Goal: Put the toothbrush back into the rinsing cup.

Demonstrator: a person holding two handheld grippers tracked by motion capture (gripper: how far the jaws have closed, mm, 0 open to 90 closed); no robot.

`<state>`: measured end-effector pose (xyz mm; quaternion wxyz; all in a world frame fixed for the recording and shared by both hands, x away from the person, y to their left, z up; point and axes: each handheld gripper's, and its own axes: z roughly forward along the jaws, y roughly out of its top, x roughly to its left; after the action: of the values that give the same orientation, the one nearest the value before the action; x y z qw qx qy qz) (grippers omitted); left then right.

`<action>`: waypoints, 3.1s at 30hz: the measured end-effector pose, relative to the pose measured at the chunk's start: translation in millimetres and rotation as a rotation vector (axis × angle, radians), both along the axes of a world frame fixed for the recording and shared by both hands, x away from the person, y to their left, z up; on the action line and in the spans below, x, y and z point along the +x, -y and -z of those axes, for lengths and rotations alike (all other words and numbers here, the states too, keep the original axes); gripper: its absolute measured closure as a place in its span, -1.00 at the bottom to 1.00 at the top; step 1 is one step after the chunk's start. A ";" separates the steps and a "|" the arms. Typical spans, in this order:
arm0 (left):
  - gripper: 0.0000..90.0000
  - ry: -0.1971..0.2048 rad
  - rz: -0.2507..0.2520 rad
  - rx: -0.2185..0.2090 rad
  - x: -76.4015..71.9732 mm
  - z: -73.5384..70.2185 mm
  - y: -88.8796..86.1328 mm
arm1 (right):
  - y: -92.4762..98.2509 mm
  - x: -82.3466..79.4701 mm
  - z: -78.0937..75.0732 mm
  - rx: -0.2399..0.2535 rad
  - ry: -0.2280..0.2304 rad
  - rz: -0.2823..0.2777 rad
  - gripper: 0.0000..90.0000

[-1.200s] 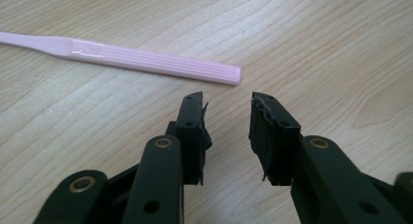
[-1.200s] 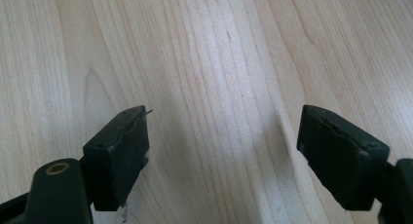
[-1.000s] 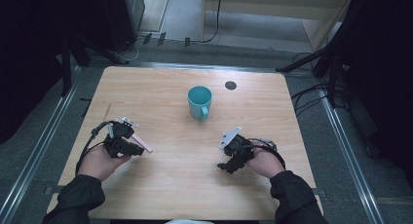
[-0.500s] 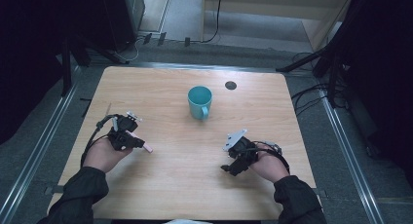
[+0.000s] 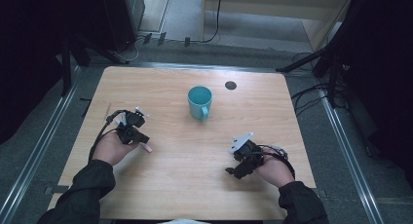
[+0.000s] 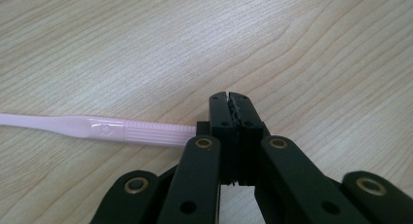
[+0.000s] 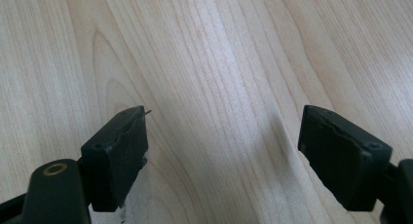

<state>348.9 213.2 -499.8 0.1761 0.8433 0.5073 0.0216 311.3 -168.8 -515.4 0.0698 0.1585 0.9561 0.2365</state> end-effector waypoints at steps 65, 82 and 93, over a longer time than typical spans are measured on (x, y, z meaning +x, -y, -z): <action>0.96 -0.066 -0.097 0.027 -17.6 10.8 -34.8 | -23.9 11.5 -0.9 -0.002 0.000 -0.082 -0.59; 0.95 -0.074 -0.159 0.015 -29.8 8.7 -58.0 | -37.3 17.5 -0.9 -0.006 -0.011 -0.119 -0.59; 0.95 -0.073 -0.194 0.014 -35.0 7.2 -68.4 | -42.3 19.6 -1.0 -0.012 -0.014 -0.132 -0.59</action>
<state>313.9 281.7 -507.0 0.1490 0.7917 0.5924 0.0113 330.9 -126.5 -514.4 0.0484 0.0965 0.9663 0.2339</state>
